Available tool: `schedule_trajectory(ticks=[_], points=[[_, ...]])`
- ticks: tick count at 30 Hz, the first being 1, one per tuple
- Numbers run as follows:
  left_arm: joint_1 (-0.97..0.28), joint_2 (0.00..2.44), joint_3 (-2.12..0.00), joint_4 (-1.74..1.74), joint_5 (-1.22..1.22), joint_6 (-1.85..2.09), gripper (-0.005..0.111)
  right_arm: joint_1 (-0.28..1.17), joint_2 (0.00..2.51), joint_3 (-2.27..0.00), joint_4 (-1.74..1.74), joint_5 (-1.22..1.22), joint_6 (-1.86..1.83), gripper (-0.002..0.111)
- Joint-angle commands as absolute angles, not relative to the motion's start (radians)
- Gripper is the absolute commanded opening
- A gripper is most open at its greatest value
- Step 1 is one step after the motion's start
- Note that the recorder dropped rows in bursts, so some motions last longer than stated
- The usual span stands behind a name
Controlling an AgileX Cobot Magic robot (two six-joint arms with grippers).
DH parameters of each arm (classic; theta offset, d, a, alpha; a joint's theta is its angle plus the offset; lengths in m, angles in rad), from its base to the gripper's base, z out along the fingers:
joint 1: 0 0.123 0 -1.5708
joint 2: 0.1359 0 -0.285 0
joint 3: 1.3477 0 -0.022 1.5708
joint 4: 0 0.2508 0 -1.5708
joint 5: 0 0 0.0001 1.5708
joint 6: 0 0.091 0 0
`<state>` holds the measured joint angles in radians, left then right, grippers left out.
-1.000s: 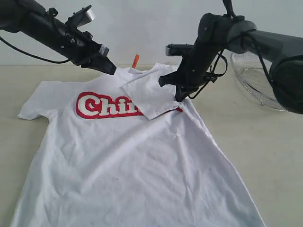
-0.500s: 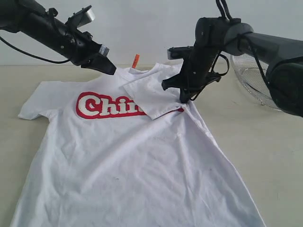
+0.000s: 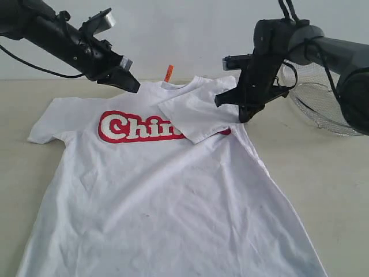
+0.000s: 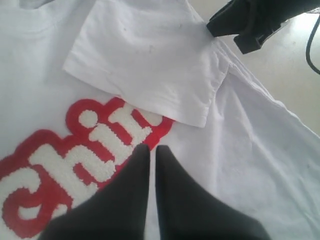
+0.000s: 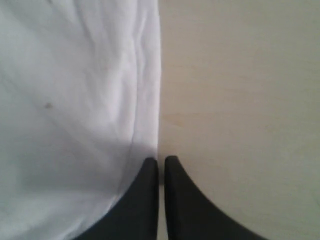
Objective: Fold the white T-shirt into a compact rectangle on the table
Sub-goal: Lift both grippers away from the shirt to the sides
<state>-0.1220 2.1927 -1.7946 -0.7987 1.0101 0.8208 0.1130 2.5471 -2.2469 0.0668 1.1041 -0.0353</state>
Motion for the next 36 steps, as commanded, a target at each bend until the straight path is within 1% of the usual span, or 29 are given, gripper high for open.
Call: schedule_trajectory(ticks=[1,6,11,13,18,21,24,26,27,28,29,30,31,33,36], points=[[-0.105,2.164,-1.796,-0.792,1.028,0.792,0.005,0.110,2.487,-2.243,0.074,1.090,-0.043,0.000],[-0.016,2.099,-1.734,-0.809,1.025,0.709,0.005,0.110,2.346,-2.243,0.146,1.124,-0.043,0.000],[0.071,2.004,-1.577,-0.922,1.032,0.696,0.005,0.110,2.250,-2.243,0.247,1.195,-0.066,0.000],[0.095,1.967,-1.495,-0.936,0.996,0.696,0.005,0.110,2.226,-2.227,0.253,1.221,-0.082,0.000],[0.169,1.931,-1.366,-0.988,0.889,0.696,0.005,0.110,2.141,-2.064,0.258,1.190,-0.117,0.000],[0.228,1.969,-1.360,-0.990,0.875,0.650,0.005,0.110,2.080,-1.926,0.283,1.124,-0.136,0.000],[0.294,2.022,-1.371,-0.994,0.873,0.648,0.005,0.110,2.017,-1.741,0.321,1.031,-0.179,0.000],[0.323,2.061,-1.380,-0.997,0.882,0.648,0.010,0.110,1.968,-1.622,0.374,0.977,-0.222,0.000],[0.335,2.090,-1.390,-0.997,0.882,0.652,0.021,0.110,1.908,-1.511,0.423,0.926,-0.269,0.000],[0.337,2.104,-1.398,-0.997,0.880,0.665,0.029,0.110,1.877,-1.454,0.443,0.899,-0.286,0.000],[0.339,2.121,-1.411,-0.997,0.859,0.686,0.046,0.110,1.819,-1.358,0.461,0.856,-0.314,0.000],[0.339,2.126,-1.413,-0.997,0.841,0.688,0.052,0.110,1.798,-1.320,0.461,0.842,-0.319,0.000],[0.339,2.135,-1.420,-0.997,0.800,0.688,0.055,0.110,1.753,-1.262,0.461,0.826,-0.337,0.000],[0.339,2.140,-1.420,-0.970,0.723,0.688,0.055,0.110,1.705,-1.211,0.459,0.826,-0.351,0.000],[0.337,2.183,-1.420,-0.987,0.710,0.734,0.055,0.110,1.649,-1.181,0.459,0.807,-0.351,0.000]])
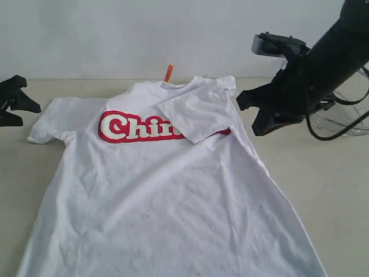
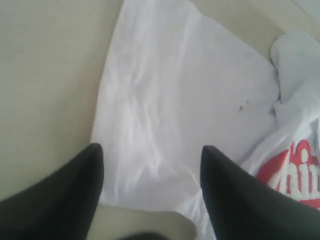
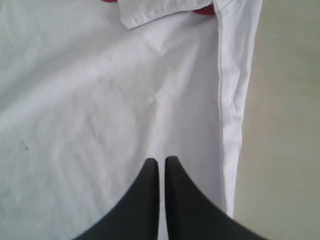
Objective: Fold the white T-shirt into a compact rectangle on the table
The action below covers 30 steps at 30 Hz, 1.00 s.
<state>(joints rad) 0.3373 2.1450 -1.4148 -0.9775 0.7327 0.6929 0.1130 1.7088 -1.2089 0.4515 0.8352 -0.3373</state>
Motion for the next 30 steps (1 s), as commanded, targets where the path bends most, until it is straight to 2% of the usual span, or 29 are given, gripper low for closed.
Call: schedule_trajectory(ticks=[1,14,17,19,28,30], points=[[0.337,2.197,-1.420,-0.987,0.715,0.736,0.055,0.110,1.642,-1.181,0.459,0.808,-0.351,0.000],[0.337,2.240,-1.420,-0.991,0.759,0.762,0.055,0.110,1.629,-1.181,0.459,0.779,-0.349,0.000],[0.337,2.240,-1.420,-0.991,0.754,0.762,0.052,0.110,1.629,-1.181,0.459,0.772,-0.349,0.000],[0.337,2.240,-1.420,-0.991,0.748,0.762,0.046,0.110,1.629,-1.181,0.459,0.770,-0.349,0.000],[0.337,2.240,-1.420,-0.991,0.721,0.769,0.005,0.110,1.629,-1.181,0.459,0.762,-0.351,0.000],[0.337,2.240,-1.420,-0.995,0.728,0.778,0.005,0.110,1.629,-1.181,0.459,0.758,-0.351,0.000]])
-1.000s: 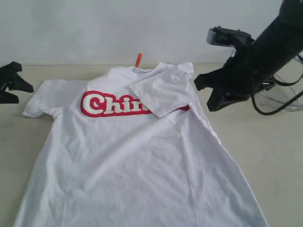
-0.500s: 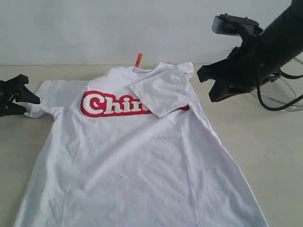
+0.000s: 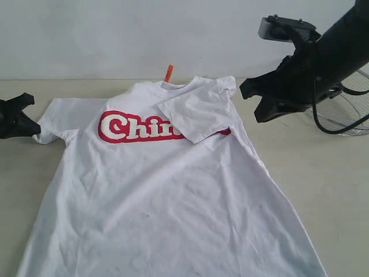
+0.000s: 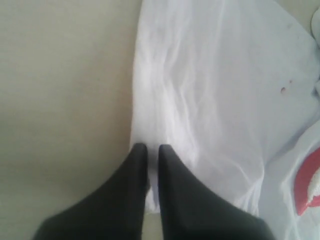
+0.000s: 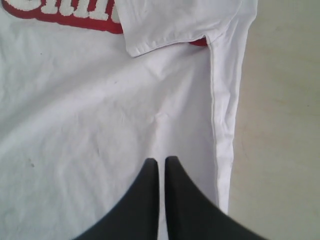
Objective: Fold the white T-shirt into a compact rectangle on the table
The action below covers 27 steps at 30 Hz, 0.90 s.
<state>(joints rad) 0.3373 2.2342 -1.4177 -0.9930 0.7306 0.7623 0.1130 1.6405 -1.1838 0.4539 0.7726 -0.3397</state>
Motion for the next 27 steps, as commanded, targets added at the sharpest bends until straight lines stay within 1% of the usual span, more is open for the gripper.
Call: schedule_trajectory(ticks=[1,10,14,19,22,23,25,26,27], points=[[0.337,2.240,-1.420,-1.011,0.733,0.778,0.005,0.110,1.629,-1.181,0.459,0.758,-0.351,0.000],[0.337,2.190,-1.420,-1.189,0.797,0.917,0.005,0.110,1.629,-1.181,0.437,0.750,-0.353,0.000],[0.327,2.163,-1.420,-1.184,0.814,0.917,0.005,0.110,1.629,-1.181,0.437,0.743,-0.355,0.000],[0.325,2.159,-1.420,-1.071,0.734,0.833,0.005,0.110,1.629,-1.181,0.437,0.742,-0.358,0.000],[0.317,2.159,-1.420,-0.995,0.701,0.804,0.020,0.110,1.629,-1.181,0.437,0.748,-0.358,0.000],[0.306,2.159,-1.420,-0.986,0.693,0.804,0.031,0.110,1.629,-1.181,0.437,0.748,-0.358,0.000],[0.290,2.159,-1.420,-0.979,0.658,0.806,0.049,0.110,1.629,-1.181,0.437,0.748,-0.358,0.000],[0.276,2.159,-1.420,-0.974,0.631,0.806,0.057,0.110,1.629,-1.181,0.437,0.748,-0.358,0.000],[0.265,2.159,-1.420,-0.969,0.611,0.806,0.060,0.110,1.629,-1.181,0.437,0.748,-0.358,0.000]])
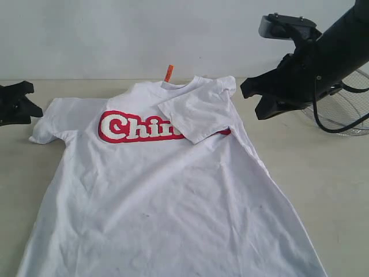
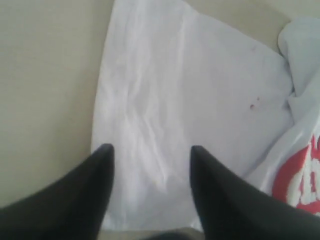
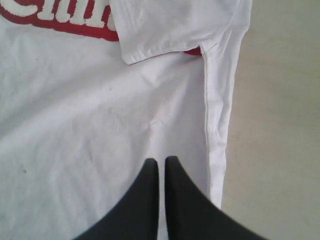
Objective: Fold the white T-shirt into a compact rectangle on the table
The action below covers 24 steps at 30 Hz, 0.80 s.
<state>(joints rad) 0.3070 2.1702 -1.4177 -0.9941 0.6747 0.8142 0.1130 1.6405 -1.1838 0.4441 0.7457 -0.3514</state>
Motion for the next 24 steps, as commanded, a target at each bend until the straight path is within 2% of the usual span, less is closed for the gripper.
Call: schedule_trajectory(ticks=[1,9,17,24], points=[[0.253,2.160,-1.420,-0.963,0.591,0.808,0.060,0.110,1.629,-1.181,0.437,0.748,-0.358,0.000],[0.209,2.165,-1.420,-0.919,0.505,0.797,0.059,0.110,1.629,-1.181,0.437,0.750,-0.363,0.000],[0.209,2.167,-1.420,-0.653,0.495,0.592,0.059,0.110,1.629,-1.181,0.437,0.751,-0.369,0.000],[0.185,2.205,-1.420,-0.646,0.506,0.579,0.059,0.110,1.629,-1.181,0.440,0.751,-0.369,0.000]])
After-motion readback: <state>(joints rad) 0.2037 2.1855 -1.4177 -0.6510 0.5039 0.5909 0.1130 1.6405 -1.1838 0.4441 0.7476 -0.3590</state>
